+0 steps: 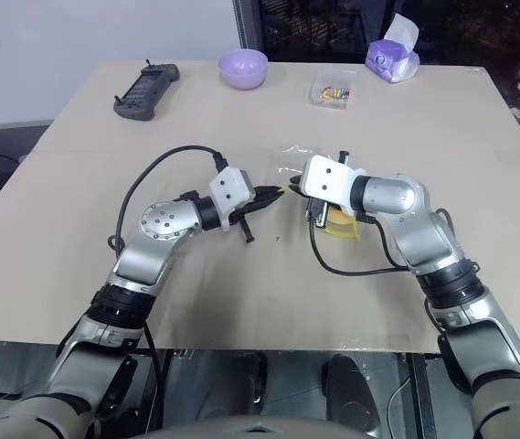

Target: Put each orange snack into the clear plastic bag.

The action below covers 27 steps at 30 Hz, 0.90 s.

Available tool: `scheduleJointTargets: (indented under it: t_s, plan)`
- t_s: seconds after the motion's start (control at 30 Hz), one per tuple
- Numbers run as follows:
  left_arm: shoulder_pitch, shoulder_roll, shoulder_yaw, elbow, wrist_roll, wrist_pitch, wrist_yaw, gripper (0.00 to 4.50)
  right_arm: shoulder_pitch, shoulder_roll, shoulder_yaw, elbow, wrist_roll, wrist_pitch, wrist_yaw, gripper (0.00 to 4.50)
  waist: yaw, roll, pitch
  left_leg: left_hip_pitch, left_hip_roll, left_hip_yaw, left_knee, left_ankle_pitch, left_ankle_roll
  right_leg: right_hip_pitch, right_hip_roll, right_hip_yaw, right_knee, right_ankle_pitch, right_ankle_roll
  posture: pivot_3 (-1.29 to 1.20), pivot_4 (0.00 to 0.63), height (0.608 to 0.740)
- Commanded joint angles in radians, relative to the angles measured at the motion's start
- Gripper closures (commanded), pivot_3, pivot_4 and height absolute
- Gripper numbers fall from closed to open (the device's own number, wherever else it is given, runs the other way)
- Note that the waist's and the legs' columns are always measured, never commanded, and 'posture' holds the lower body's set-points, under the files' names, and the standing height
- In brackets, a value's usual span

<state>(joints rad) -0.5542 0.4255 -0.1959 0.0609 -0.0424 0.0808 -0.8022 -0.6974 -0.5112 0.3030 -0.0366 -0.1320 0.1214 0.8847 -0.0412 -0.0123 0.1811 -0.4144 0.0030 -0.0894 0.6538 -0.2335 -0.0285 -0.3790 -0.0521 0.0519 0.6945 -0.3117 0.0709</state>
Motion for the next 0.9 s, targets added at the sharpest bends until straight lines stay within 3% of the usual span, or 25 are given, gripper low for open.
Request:
scheduleJointTargets:
  t_s: [0.03,0.2,0.33,0.67,0.8,0.9]
  plan:
    - [-0.003,0.004,0.012,-0.046,-0.007,-0.015,0.003,4.50,-0.020,-0.016,-0.001,-0.003,-0.023,-0.043,-0.007,4.27,0.000,0.000,0.000,0.000,0.000,0.000,0.000,0.000,0.000,0.000,0.000,0.000,0.000,0.000,0.000,0.00,0.150,0.740]
    - [-0.004,0.003,0.012,-0.045,-0.007,-0.015,0.003,4.50,-0.022,-0.018,-0.004,0.008,-0.035,-0.075,-0.005,4.27,0.000,0.000,0.000,0.000,0.000,0.000,0.000,0.000,0.000,0.000,0.000,0.000,0.000,0.000,0.000,0.00,0.150,0.740]
    - [0.000,0.003,0.011,-0.044,-0.005,-0.017,0.003,4.50,-0.022,-0.017,-0.008,0.009,-0.040,-0.081,-0.007,3.12,0.000,0.000,0.000,0.000,0.000,0.000,0.000,0.000,0.000,0.000,0.000,0.000,0.000,0.000,0.000,0.00,0.150,0.740]
    - [0.001,0.006,0.010,-0.042,-0.005,-0.023,0.000,4.50,-0.030,-0.009,-0.009,0.015,-0.051,-0.084,-0.015,3.12,0.000,0.000,0.000,0.000,0.000,0.000,0.000,0.000,0.000,0.000,0.000,0.000,0.000,0.000,0.000,0.00,0.150,0.740]
    - [0.002,0.007,0.010,-0.045,-0.004,-0.025,0.000,4.50,-0.028,-0.006,-0.006,0.014,-0.052,-0.085,-0.013,4.47,0.000,0.000,0.000,0.000,0.000,0.000,0.000,0.000,0.000,0.000,0.000,0.000,0.000,0.000,0.000,0.00,0.150,0.740]
    - [0.001,0.007,0.010,-0.044,-0.003,-0.026,0.000,4.50,-0.031,-0.003,-0.006,0.019,-0.057,-0.085,-0.015,4.47,0.000,0.000,0.000,0.000,0.000,0.000,0.000,0.000,0.000,0.000,0.000,0.000,0.000,0.000,0.000,0.00,0.150,0.740]
